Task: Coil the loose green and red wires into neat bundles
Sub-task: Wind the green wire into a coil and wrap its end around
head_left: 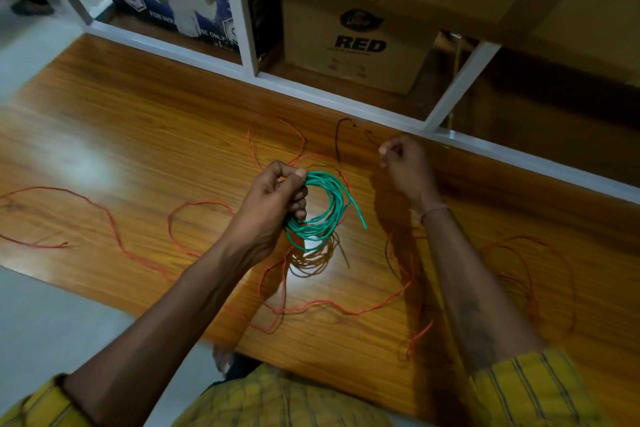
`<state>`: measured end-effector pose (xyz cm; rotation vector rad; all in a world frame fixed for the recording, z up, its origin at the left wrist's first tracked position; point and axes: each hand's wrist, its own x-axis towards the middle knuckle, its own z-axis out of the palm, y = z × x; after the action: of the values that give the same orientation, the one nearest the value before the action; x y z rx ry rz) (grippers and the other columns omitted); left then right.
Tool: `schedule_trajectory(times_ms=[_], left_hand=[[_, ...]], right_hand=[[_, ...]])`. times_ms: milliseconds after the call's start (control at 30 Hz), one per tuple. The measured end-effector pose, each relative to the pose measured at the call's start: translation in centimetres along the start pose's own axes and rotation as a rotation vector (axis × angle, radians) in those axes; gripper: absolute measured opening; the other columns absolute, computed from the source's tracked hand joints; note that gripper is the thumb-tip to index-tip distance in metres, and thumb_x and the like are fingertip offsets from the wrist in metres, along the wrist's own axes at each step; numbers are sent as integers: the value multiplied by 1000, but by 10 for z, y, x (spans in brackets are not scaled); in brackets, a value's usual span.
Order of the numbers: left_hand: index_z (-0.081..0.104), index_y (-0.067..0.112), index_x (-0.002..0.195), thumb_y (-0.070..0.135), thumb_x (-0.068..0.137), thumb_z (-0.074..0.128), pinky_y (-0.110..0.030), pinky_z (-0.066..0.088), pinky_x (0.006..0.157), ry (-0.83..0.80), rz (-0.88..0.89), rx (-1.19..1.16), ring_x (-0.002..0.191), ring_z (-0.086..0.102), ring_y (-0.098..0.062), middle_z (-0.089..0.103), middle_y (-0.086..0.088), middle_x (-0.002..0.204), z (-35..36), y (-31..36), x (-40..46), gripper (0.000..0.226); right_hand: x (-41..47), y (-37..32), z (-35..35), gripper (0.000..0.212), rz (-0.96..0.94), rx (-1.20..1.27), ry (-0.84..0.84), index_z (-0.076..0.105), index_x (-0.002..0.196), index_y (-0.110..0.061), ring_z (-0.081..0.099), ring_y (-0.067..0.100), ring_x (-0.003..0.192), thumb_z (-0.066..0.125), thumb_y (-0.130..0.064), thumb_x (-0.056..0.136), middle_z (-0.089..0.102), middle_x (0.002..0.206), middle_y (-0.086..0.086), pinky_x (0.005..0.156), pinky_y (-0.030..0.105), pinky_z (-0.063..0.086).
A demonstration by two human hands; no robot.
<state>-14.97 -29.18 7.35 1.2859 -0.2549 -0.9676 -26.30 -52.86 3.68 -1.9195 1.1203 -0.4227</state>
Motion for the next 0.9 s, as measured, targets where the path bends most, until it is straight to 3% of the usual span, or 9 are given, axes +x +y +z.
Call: schedule_trajectory(times_ms=[67,167,333,500,633,900], left_hand=[[46,16,92,11,111,51,-19,41,48,18,-17,-5,46,39,-6,44,8,57,-4,5,-1,21],[46,16,91,11,111,51,-19,40,46,40,-50,-23,45,38,-6,46,7,57,-9,13,-3,22],[45,17,91,12,112,51,-19,37,46,29,-88,-27,45,38,-5,46,6,58,-15,20,-9,22],[46,16,92,13,111,53,-19,38,45,27,-105,10,46,38,-5,44,0,65,-17,25,-14,21],[47,16,94,15,111,53,-20,40,47,0,-103,67,49,40,-6,45,-1,68,-18,30,-18,18],[47,11,107,18,111,55,-20,41,48,-27,-69,141,52,42,-7,47,-1,70,-16,29,-22,11]], right_hand=[[-30,-31,-11,6,-112,108,-68,63,101,-16,67,14,81,63,-10,102,67,96,6,72,29,53],[-80,-77,-29,6,-269,146,-153,68,103,-4,69,17,79,70,-3,97,71,92,15,70,27,59],[-131,-118,-42,15,-466,-76,-285,79,103,-8,71,12,71,78,0,91,74,85,3,66,18,56],[-139,-117,-29,14,-620,-323,-260,80,93,-15,63,5,71,84,-4,85,67,83,-3,65,25,51],[-140,-112,-12,12,-642,-441,-213,78,91,-16,61,16,79,83,-7,86,63,89,-3,69,36,54],[-153,-108,14,12,-658,-550,5,69,84,-13,57,13,68,81,-15,85,62,85,2,55,29,47]])
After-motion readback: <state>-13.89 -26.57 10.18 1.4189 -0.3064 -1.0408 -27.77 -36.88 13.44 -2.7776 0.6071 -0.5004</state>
